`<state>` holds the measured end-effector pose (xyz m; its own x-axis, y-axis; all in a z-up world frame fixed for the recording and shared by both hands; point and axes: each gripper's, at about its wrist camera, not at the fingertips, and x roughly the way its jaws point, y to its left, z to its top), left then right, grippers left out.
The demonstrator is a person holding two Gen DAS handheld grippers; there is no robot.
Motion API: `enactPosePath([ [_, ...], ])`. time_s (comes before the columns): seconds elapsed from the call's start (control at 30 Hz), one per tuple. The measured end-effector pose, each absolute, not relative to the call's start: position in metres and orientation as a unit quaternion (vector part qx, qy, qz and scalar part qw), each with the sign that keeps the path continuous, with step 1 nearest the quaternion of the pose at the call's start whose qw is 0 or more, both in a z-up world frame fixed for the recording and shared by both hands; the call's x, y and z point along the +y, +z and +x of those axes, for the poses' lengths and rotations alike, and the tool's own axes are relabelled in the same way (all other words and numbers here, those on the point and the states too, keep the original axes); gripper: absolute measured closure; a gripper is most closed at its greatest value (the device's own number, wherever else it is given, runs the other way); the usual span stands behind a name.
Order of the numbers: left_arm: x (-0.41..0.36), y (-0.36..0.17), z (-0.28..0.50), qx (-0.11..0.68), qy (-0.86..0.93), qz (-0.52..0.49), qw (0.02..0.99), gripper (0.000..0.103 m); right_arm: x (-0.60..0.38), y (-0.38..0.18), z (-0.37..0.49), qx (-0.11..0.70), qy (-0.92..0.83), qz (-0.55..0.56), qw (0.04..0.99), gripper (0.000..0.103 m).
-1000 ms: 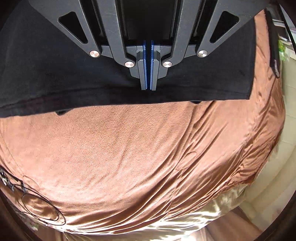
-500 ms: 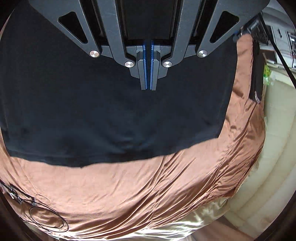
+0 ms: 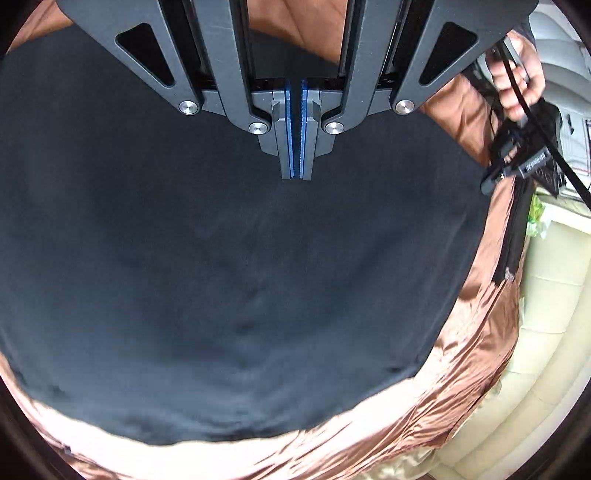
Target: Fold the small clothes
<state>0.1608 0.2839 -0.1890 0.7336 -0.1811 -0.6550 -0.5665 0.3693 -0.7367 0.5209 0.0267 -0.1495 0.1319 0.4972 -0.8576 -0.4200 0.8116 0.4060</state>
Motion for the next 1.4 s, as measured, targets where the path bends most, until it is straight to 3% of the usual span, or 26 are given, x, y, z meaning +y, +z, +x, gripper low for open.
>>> enactPosePath([
  [0.73, 0.245, -0.057, 0.238, 0.288, -0.039, -0.503, 0.814, 0.097, -0.006, -0.172, 0.492, 0.586, 0.344, 0.095, 0.727, 0.103],
  [1.13, 0.202, -0.014, 0.286, 0.303, -0.086, -0.468, 0.826, 0.097, -0.082, -0.097, 0.487, 0.498, 0.324, 0.108, 0.797, 0.103],
  [1.2, 0.192, -0.009, 0.292, 0.306, -0.096, -0.464, 0.825, 0.097, -0.093, -0.092, 0.482, 0.491, 0.32, 0.11, 0.803, 0.098],
  [1.33, 0.173, 0.001, 0.305, 0.309, -0.113, -0.455, 0.827, 0.097, -0.12, -0.087, 0.469, 0.474, 0.306, 0.118, 0.817, 0.055],
  [1.4, 0.163, 0.005, 0.312, 0.311, -0.123, -0.452, 0.827, 0.097, -0.127, -0.086, 0.46, 0.467, 0.301, 0.122, 0.823, 0.053],
])
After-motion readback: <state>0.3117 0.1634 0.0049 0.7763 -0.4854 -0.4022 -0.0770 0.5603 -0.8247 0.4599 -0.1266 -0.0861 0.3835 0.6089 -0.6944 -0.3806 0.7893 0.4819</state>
